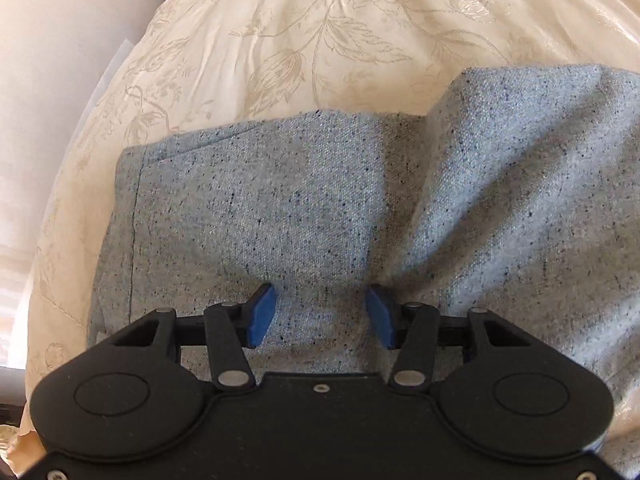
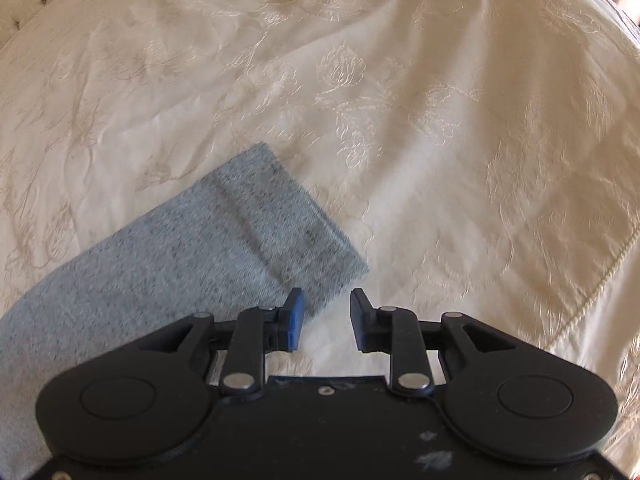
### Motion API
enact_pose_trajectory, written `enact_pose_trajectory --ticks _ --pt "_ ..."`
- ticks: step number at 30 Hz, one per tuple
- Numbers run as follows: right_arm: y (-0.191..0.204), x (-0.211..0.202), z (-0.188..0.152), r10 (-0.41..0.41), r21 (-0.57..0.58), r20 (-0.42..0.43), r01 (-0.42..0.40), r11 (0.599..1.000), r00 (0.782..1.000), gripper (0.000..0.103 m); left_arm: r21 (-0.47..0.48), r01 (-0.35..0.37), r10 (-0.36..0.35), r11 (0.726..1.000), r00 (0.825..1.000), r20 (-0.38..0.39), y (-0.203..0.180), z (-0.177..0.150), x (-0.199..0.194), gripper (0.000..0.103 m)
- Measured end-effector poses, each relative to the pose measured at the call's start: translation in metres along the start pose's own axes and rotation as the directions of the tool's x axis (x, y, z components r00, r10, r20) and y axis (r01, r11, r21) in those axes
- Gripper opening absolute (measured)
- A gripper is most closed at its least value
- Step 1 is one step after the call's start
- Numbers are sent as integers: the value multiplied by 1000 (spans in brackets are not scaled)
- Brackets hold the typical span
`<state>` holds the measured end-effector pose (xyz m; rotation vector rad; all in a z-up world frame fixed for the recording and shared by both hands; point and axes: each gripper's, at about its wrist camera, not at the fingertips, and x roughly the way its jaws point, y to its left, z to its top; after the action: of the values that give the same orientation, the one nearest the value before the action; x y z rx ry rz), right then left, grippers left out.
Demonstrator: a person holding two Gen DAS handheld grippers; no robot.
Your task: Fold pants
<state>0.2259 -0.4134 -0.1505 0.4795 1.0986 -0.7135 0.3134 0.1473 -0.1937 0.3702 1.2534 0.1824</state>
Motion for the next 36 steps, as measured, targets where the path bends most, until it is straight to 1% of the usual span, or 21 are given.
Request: enact_pose_trajectory --ticks 3,6,8,9,10,11,12,14,16,17,19,21,22,23,24,25,27,29,31,33,36 --pt "-8 21 17 7 -19 -8 -7 1000 1000 34 -22 3 -3 1000 1000 -11 1 3 2 57" --pt "-13 42 27 12 -43 -62 -15 999 998 36 -45 14 -15 999 1000 -24 5 4 3 57" --pt "-18 54 30 46 -27 -105 -50 998 993 36 -43 16 -17 999 999 -29 6 4 4 57" --pt "-19 57 31 62 -19 -121 -65 998 991 38 -41 15 -16 999 999 -31 6 10 5 57" --pt "-19 58 32 64 -23 -119 -67 997 991 38 -39 14 -15 999 999 -32 5 14 5 57" --pt "-18 56 31 76 -37 -107 -81 996 991 29 -40 11 -13 999 999 -33 5 14 5 57" --pt "-16 53 30 108 -71 -96 -115 991 989 5 -41 9 -10 999 999 -34 4 14 5 57" --pt "-9 48 28 89 -157 -96 -104 982 991 6 -44 3 -5 999 999 -38 5 17 6 57" --pt "-2 33 21 51 -263 -54 -63 963 997 5 -42 4 -5 999 999 -34 2 20 -2 55" --pt "-3 27 19 19 -288 -31 -27 957 999 5 -41 4 -5 999 1000 -30 1 21 -6 55" --pt "-11 23 14 -26 -299 -32 15 954 999 4 -40 16 -16 999 1000 -14 0 24 -14 55" --pt "-19 24 12 -47 -281 -56 29 959 997 2 -35 33 -33 999 999 -3 -3 25 -21 55" --pt "-21 22 14 -65 -273 -44 51 961 997 3 -31 38 -38 999 999 1 -5 27 -26 55" --pt "-22 16 17 -59 -247 -13 54 968 998 12 -29 41 -41 999 999 4 -6 29 -28 55" --pt "-23 5 23 -36 -208 27 41 977 999 27 -33 45 -45 998 999 4 -8 32 -29 55" --pt "-21 -5 32 7 -166 56 2 986 998 31 -38 52 -52 998 999 -4 -9 34 -28 55" --pt "-7 -14 50 102 -109 56 -96 989 993 32 -51 67 -70 996 997 -43 -12 36 -21 55" --pt "14 -11 69 173 -57 -2 -173 983 985 35 -60 58 -63 996 994 -89 -15 37 -10 55" --pt "35 5 85 210 29 -87 -208 978 974 36 -72 46 -53 996 994 -95 -18 34 -5 55" --pt "53 22 95 217 116 -144 -202 973 965 36 -70 34 -40 997 995 -89 -21 33 -5 55" --pt "77 43 102 167 186 -199 -130 974 966 36 -46 20 -24 999 997 -72 -26 28 -7 55"
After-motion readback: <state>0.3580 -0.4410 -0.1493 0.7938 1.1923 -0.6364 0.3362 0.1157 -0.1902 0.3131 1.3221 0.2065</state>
